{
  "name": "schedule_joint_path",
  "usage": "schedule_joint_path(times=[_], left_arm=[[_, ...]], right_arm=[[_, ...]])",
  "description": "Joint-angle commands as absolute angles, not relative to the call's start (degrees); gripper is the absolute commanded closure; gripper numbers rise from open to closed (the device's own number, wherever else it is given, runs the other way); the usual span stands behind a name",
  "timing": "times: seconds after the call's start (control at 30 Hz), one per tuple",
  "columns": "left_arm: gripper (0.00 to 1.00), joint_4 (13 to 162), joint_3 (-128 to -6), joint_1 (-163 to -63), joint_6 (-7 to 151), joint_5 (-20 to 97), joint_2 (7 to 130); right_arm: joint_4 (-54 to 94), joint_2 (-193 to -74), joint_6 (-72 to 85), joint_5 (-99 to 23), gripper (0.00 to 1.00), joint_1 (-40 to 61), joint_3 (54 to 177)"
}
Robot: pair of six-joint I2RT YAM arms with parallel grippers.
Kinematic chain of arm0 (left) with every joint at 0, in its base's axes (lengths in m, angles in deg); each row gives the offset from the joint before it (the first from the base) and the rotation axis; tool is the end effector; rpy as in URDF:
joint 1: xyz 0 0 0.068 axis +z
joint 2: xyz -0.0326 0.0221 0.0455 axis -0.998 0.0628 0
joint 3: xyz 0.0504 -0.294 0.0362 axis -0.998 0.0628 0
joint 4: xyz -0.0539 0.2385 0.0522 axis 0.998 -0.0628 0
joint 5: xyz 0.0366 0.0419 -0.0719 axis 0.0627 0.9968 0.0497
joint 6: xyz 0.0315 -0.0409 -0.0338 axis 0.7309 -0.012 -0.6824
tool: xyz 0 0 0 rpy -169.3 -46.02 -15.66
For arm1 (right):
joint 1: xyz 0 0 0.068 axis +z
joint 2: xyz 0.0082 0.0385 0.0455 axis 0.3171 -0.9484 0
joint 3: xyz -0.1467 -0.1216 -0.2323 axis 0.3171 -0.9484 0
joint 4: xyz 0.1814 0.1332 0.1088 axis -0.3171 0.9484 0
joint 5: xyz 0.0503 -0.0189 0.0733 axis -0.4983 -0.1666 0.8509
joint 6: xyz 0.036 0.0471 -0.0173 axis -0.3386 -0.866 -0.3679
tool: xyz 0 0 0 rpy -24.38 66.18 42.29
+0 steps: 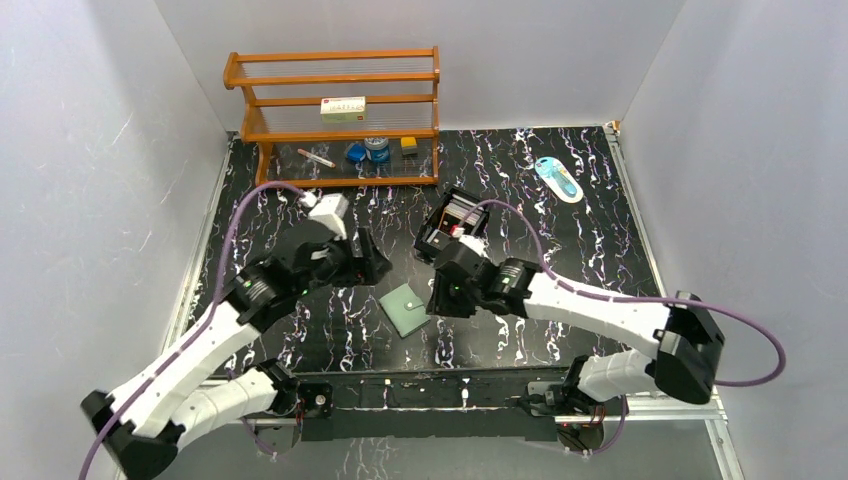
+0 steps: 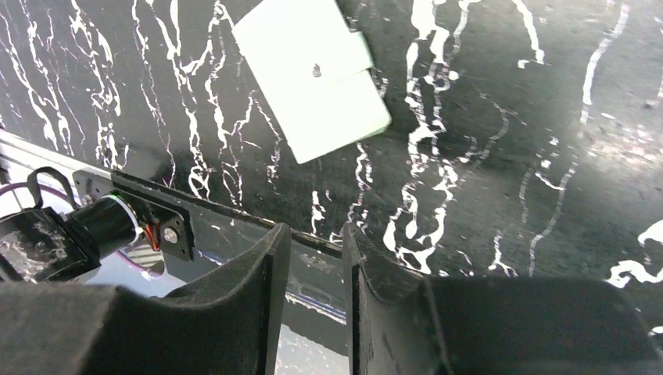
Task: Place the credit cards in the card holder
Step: Move the card holder to the center of the board, then open the card holder at the center of the board.
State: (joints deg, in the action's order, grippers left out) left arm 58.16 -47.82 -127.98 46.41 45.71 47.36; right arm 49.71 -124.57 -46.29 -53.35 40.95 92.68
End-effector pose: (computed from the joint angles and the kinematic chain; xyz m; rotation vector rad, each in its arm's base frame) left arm 0.1416 -0.1269 0.3480 0.0947 2.1838 -0.8432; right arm 0.1307 0.2089 0.2788 0.0712 2.5809 0.7234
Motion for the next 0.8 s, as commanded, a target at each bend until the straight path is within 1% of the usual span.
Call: schedule_joint_path(times=[0.0, 0.13, 0.3, 0.57, 0.77], left_arm=[[0.19, 47.96, -47.53, -128.05, 51.05, 68.14, 33.66], [0.15, 47.57, -44.78, -128.05, 51.82, 73.21, 25.84], [0.12, 47.37, -41.62, -128.02, 52.59, 76.58, 19.54], [0.1, 47.06, -40.86, -128.06, 52.67, 78.79, 17.6], [0.1, 46.93, -40.69, -128.06, 52.53, 79.04, 17.75]], right_arm=[[50.33, -134.01, -44.83, -62.34, 0.62, 47.64, 102.65], [50.82, -140.29, -42.05, -64.73, 0.62, 48.64, 107.39], [51.89, -146.88, -38.66, -68.59, 0.62, 48.64, 111.67], [53.03, -154.98, -34.44, -70.14, 0.61, 48.63, 115.56], [51.27, -157.8, -32.6, -70.02, 0.61, 48.57, 115.61]])
